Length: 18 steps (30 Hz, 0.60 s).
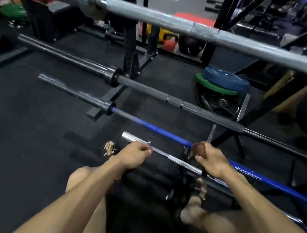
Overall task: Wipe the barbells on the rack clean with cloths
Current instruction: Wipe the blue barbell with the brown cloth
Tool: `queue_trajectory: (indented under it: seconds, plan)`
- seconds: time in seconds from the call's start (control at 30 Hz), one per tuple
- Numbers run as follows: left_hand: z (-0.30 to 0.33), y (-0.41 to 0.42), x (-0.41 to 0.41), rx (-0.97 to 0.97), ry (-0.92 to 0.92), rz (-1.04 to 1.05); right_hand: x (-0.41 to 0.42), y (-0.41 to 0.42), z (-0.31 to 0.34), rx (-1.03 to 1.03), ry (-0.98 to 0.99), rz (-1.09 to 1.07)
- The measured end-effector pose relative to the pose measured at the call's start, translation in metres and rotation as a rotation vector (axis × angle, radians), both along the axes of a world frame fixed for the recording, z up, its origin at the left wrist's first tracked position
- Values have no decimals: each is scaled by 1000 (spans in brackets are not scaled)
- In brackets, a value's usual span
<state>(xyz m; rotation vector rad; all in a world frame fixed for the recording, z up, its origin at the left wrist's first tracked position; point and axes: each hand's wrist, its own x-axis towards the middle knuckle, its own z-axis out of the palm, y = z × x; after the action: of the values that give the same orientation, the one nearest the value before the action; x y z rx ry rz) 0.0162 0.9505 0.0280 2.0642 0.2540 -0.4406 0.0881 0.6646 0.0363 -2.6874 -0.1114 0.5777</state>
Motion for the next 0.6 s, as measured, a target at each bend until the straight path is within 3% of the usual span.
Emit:
queue_trajectory:
  seconds: [0.2, 0.4, 0.47, 0.6]
  plan:
    - [-19, -9, 60, 97, 78, -80, 36, 11, -6, 80, -156, 9]
    - [-62, 4, 95, 146, 45, -21, 75, 23, -31, 63, -303, -36]
    - [-76, 9, 90, 132, 8, -3, 80, 26, -40, 37, -256, -33]
    - [-83, 13, 88, 185, 2, -94, 77, 24, -64, -106, 44, 128]
